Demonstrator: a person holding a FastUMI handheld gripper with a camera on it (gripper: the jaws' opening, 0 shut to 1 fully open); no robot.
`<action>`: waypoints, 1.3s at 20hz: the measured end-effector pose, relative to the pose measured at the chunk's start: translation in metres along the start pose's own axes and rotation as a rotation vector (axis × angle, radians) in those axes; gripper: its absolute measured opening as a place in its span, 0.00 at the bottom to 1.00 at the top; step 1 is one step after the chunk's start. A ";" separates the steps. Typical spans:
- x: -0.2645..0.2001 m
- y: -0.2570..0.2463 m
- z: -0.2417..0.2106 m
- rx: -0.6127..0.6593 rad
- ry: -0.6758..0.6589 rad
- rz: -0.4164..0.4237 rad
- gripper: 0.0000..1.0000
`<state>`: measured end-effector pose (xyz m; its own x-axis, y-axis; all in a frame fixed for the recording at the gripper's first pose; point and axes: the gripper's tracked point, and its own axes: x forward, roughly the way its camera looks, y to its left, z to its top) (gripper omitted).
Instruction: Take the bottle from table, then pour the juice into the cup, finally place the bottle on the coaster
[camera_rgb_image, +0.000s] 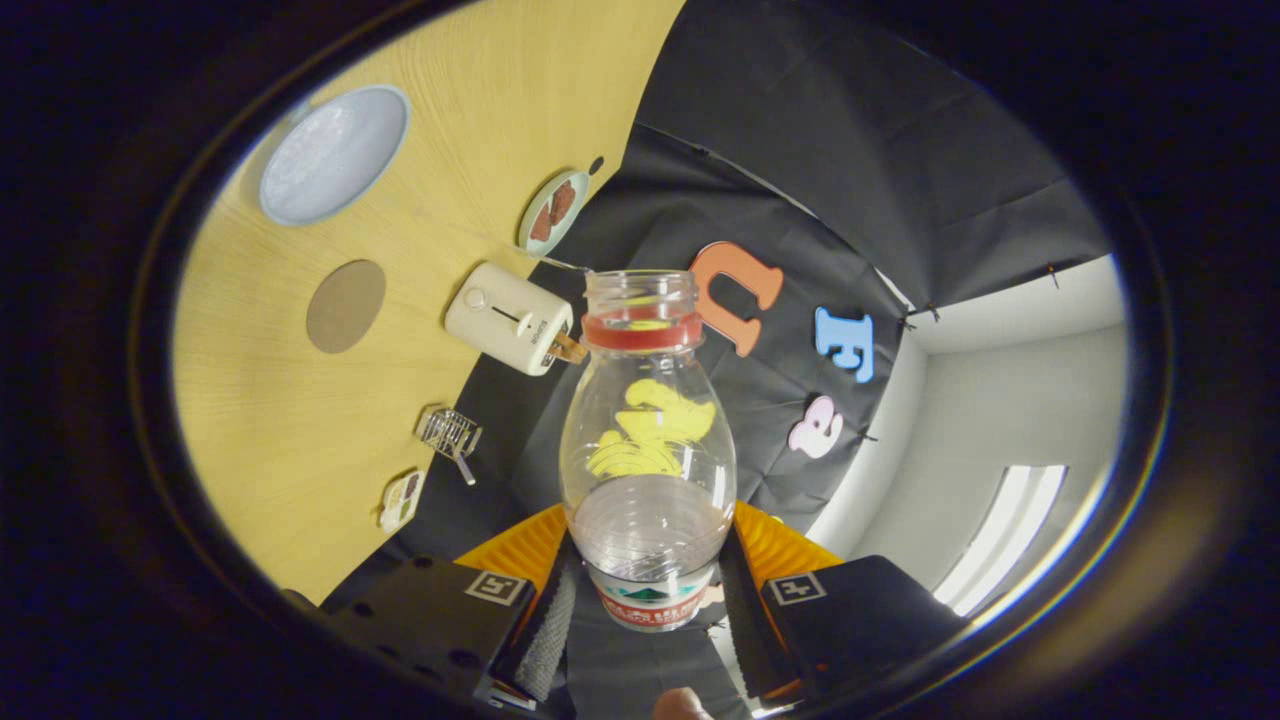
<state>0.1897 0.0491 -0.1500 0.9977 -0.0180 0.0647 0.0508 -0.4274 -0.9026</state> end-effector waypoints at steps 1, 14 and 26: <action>0.002 -0.001 -0.002 0.008 0.002 0.004 0.73; -0.013 0.020 -0.014 0.384 0.059 0.166 0.73; -0.034 0.048 -0.011 1.063 0.098 0.350 0.74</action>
<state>0.1577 0.0189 -0.1908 0.9590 -0.0766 -0.2728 -0.1734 0.6026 -0.7790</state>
